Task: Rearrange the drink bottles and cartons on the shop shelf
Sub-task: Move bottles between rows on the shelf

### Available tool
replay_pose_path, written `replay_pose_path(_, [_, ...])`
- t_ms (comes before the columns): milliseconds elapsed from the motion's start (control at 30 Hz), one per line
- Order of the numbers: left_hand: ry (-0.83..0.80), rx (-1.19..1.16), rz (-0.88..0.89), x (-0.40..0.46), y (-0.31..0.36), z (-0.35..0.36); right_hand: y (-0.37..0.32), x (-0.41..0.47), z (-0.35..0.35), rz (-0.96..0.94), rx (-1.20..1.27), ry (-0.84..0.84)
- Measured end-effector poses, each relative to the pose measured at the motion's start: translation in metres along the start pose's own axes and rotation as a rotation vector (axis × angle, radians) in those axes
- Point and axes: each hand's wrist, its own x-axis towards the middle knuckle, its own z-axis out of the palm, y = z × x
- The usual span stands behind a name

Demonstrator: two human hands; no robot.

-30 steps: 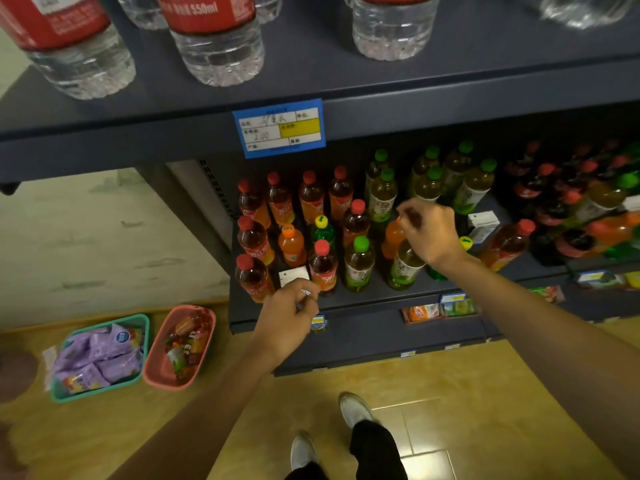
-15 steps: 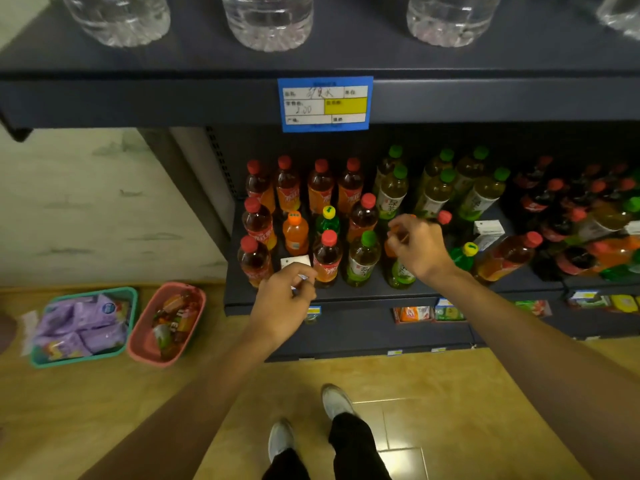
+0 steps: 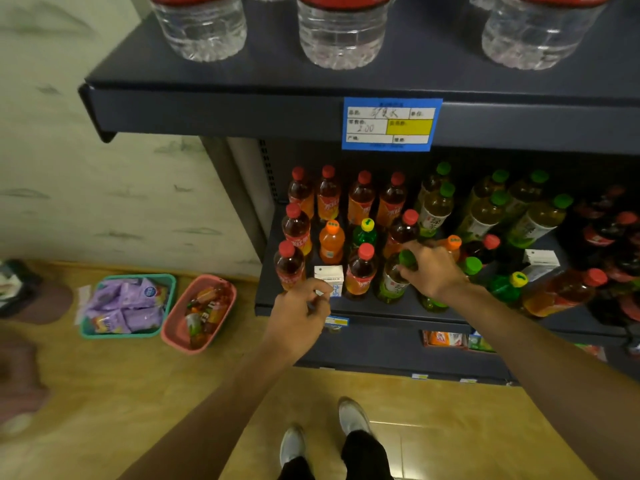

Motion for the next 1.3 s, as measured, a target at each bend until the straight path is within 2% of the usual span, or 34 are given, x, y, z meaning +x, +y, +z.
replay_pose_path(633, [0.001,0.052,0.054,0.002,0.017,0.008,0.006,0.017,0.008,-0.029,-0.122,-0.112])
replay_pose_path(900, [-0.014,0.073,0.037,0.001,0.027,0.003,0.004,0.007,0.012,0.007,-0.03,-0.131])
replay_pose_path(1067, [-0.055,0.042,0.065,0.005,0.03,0.002,0.001,-0.023,0.016,0.054,0.046,-0.038])
replay_pose_path(1300, [-0.123,0.052,0.178,0.015,0.035,0.001,-0.017,-0.073,-0.014,0.108,0.135,0.172])
